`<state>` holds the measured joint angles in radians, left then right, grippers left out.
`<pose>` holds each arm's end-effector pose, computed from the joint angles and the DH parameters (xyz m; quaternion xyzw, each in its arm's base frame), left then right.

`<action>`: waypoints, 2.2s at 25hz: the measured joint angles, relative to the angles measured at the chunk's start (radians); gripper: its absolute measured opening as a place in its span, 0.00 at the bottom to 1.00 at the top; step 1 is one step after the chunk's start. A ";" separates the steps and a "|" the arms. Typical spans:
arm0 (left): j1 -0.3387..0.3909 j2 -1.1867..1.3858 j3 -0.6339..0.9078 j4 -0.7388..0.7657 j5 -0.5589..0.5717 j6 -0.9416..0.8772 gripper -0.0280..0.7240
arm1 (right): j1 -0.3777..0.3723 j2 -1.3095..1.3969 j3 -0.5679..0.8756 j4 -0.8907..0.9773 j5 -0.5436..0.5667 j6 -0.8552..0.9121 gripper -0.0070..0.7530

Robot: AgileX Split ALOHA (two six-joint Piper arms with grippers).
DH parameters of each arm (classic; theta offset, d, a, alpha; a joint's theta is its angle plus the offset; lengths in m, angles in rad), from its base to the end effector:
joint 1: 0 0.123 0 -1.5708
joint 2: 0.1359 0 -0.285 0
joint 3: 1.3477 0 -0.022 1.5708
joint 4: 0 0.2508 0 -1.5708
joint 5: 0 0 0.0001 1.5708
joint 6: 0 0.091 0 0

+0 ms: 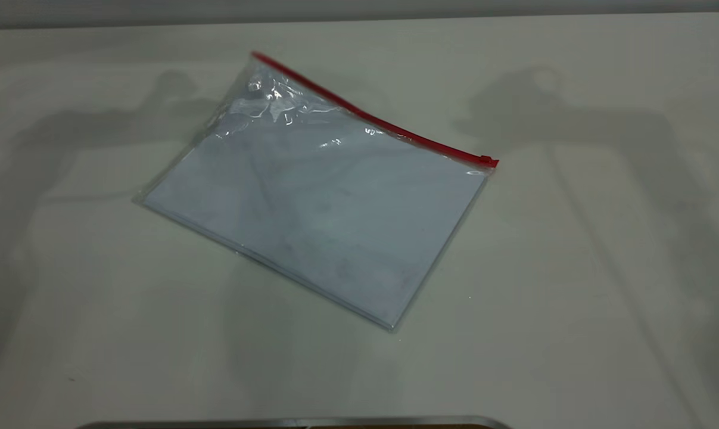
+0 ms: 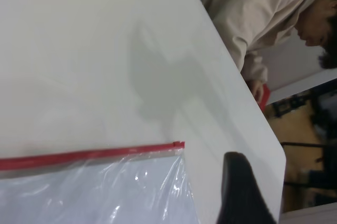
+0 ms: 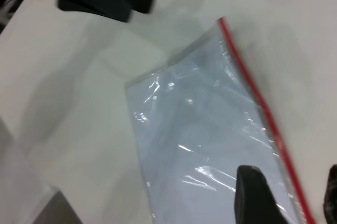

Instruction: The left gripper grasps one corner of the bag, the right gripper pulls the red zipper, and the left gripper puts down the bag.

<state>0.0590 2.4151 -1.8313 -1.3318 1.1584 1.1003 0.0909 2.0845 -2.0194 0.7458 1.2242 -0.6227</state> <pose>0.4942 -0.0520 0.1469 0.1556 0.8165 -0.4825 0.2763 0.4477 0.0991 0.3153 -0.2646 0.8784 0.3020 0.2592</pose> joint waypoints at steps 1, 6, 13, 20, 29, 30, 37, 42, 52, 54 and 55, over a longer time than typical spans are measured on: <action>0.001 -0.036 0.000 0.020 0.003 -0.015 0.69 | 0.000 -0.033 0.000 -0.026 0.001 0.032 0.48; 0.007 -0.234 0.000 0.163 0.009 -0.153 0.65 | 0.000 -0.217 0.039 -0.238 0.010 0.187 0.48; 0.008 -0.524 0.000 0.447 0.009 -0.362 0.64 | 0.000 -0.554 0.278 -0.430 0.010 0.277 0.48; -0.009 -0.706 0.000 0.677 0.009 -0.582 0.64 | 0.000 -0.843 0.616 -0.475 0.010 0.285 0.48; -0.088 -0.908 0.117 0.967 0.009 -0.787 0.64 | 0.000 -1.164 1.093 -0.568 0.010 0.418 0.48; -0.093 -0.939 0.158 0.990 0.009 -0.799 0.64 | 0.000 -1.203 1.151 -0.584 0.010 0.439 0.48; -0.097 -1.149 0.582 1.085 0.009 -0.833 0.63 | 0.000 -1.474 1.464 -0.709 -0.014 0.616 0.48; -0.098 -1.297 0.867 1.113 0.009 -0.870 0.63 | 0.000 -1.636 1.510 -0.737 -0.060 0.634 0.48; -0.098 -1.675 1.212 1.167 0.002 -0.903 0.63 | 0.000 -1.697 1.537 -0.754 -0.109 0.636 0.48; -0.098 -1.769 1.253 1.196 -0.007 -0.910 0.63 | 0.000 -1.697 1.537 -0.753 -0.110 0.637 0.48; -0.098 -1.815 1.269 1.210 -0.016 -0.913 0.63 | 0.000 -1.697 1.537 -0.753 -0.110 0.637 0.48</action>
<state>-0.0388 0.5997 -0.5619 -0.1214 1.1421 0.1874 0.0909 0.3874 -0.4820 -0.0072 1.1141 0.0142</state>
